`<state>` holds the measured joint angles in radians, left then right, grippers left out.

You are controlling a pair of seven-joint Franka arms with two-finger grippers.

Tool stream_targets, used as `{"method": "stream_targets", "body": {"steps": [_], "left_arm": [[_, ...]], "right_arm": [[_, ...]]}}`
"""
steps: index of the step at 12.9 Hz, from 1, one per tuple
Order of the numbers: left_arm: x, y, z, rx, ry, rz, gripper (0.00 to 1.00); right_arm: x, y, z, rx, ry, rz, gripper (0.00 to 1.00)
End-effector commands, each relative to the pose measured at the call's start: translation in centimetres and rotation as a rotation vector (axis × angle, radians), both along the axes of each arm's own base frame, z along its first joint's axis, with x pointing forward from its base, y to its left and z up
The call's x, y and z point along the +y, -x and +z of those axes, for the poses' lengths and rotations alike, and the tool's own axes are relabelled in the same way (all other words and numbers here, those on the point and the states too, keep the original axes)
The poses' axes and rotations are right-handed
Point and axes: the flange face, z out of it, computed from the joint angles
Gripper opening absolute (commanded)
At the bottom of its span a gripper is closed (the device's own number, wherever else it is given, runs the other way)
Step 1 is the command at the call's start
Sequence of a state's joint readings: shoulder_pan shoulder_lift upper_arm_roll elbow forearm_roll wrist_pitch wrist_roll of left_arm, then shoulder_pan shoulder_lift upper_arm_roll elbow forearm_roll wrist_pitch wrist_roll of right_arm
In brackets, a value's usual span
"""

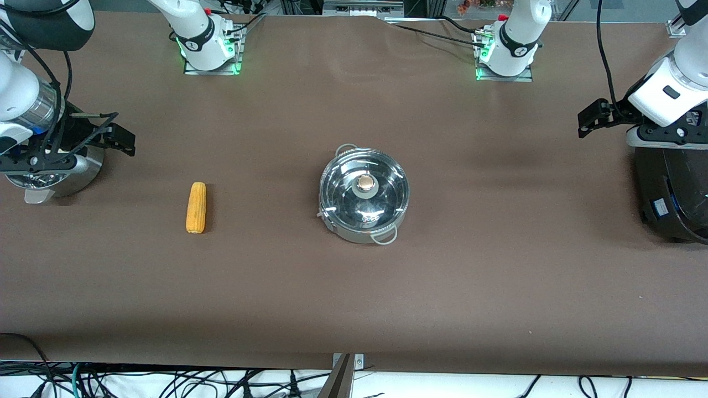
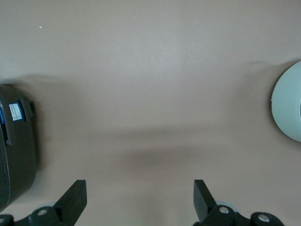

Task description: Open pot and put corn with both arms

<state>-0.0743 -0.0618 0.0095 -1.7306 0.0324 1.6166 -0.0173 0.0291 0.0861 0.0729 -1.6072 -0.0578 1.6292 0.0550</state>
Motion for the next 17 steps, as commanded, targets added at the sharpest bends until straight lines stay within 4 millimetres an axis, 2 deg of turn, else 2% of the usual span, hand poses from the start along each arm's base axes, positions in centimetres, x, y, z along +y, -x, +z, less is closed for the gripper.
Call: {"method": "stream_targets", "body": {"steps": [1, 3, 7, 17], "left_arm": [[0.3, 0.2, 0.1, -0.001, 0.002, -0.005, 1.00], [0.3, 0.2, 0.1, -0.001, 0.001, -0.005, 1.00], [0.3, 0.2, 0.1, -0.001, 0.002, -0.005, 1.00], [0.3, 0.3, 0.0, 0.002, 0.002, -0.003, 1.00]], "right_arm": [[0.2, -0.4, 0.7, -0.010, 0.002, 0.019, 1.00], [1.1, -0.3, 0.7, -0.010, 0.000, 0.032, 1.00], [1.4, -0.3, 0.8, -0.015, -0.002, 0.028, 1.00], [0.5, -1.1, 0.2, -0.033, -0.005, 0.017, 1.00]]}}
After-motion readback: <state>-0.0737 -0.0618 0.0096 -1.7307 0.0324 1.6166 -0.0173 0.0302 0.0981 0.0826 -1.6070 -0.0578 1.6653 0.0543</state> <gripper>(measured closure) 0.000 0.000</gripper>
